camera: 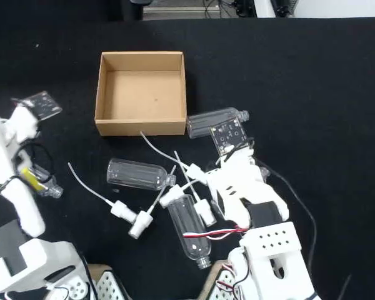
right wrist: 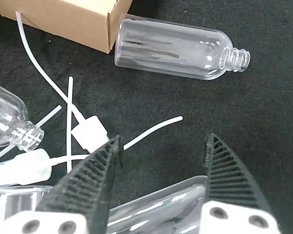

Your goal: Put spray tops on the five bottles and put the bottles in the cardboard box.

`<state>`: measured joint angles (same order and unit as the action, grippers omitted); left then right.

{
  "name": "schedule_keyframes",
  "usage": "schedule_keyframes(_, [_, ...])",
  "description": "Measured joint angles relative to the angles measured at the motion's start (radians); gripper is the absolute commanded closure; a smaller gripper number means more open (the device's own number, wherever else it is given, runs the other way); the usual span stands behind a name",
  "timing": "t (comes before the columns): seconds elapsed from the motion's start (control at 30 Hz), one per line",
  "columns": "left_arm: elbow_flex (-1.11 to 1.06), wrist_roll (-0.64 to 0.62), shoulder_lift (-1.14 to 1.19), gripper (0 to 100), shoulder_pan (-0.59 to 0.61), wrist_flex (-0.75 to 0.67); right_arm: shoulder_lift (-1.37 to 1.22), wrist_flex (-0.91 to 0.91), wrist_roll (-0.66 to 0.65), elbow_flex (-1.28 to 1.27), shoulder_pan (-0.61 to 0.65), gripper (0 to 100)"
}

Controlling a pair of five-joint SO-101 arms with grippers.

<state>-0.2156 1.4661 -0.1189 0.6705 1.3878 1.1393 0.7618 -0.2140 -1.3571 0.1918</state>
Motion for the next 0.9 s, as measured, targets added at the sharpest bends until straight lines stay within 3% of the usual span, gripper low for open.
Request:
schedule_keyframes(0.17, [0.000,0.011,0.000,78,0.095,-0.006,0.000,0.000,0.000,0.000,0.000,75.4])
schedule_keyframes(0.27, [-0.011,0.011,0.000,82,0.097,-0.087,0.000,0.000,0.000,0.000,0.000,75.4])
schedule_keyframes(0.4, [-0.081,0.011,0.000,77,0.098,-0.190,0.000,0.000,0.000,0.000,0.000,75.4])
schedule_keyframes(0.57, [-0.087,0.011,-0.061,64,0.120,-0.163,0.000,0.000,0.000,0.000,0.000,75.4])
schedule_keyframes(0.9, [-0.163,0.011,-0.120,65,0.069,-0.163,0.000,0.000,0.000,0.000,0.000,75.4])
